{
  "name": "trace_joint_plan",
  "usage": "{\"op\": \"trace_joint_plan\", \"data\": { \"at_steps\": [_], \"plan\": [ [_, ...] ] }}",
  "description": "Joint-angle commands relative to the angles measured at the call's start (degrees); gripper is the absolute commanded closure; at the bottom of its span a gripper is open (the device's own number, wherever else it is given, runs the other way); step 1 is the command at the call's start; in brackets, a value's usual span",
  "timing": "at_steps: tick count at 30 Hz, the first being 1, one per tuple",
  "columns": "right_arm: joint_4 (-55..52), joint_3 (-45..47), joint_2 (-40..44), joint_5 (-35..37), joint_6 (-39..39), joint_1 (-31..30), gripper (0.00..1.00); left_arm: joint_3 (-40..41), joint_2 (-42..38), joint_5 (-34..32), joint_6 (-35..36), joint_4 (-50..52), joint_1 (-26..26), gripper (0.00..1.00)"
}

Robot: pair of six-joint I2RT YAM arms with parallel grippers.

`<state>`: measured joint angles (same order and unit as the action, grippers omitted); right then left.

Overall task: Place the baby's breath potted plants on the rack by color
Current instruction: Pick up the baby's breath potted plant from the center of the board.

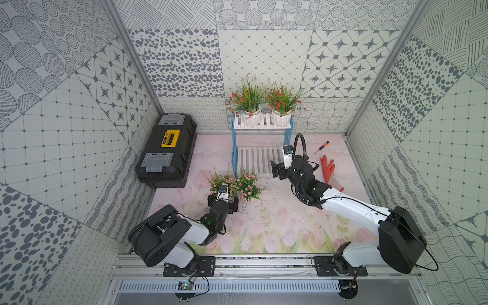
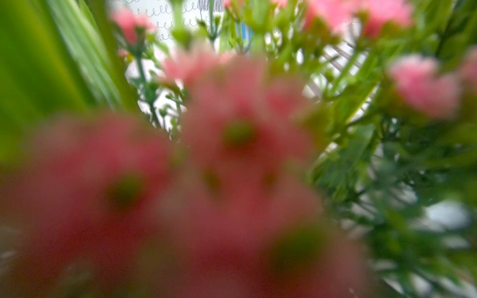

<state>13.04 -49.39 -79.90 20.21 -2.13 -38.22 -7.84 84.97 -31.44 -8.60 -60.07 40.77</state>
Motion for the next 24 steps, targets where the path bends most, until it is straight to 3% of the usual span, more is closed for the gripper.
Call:
{"op": "trace_joint_plan", "data": {
  "at_steps": [1, 8, 12, 18, 24],
  "plan": [
    [1.48, 0.33, -0.1, 0.01, -0.07, 0.08, 0.02, -0.07, 2.69, -2.58, 2.37, -12.5, -0.17, 0.03],
    [1.4, 0.34, -0.87, -0.26, -0.58, 0.09, 0.02, -0.17, 6.01, -3.32, 3.68, -16.24, -0.61, 0.07],
    [1.32, 0.19, -0.91, -0.26, -0.67, 0.13, 0.02, -0.07, 6.57, -3.39, 3.51, -16.74, -0.61, 0.14],
    [1.16, 0.47, -0.87, -0.08, -0.92, 0.16, 0.02, -0.07, 5.05, -3.53, 3.33, -14.88, -0.61, 0.24],
    [1.29, 0.69, -0.81, 0.27, -1.12, 0.13, 0.02, 0.02, 3.16, -4.24, 2.96, -12.84, -0.67, 0.27]
  ]
}}
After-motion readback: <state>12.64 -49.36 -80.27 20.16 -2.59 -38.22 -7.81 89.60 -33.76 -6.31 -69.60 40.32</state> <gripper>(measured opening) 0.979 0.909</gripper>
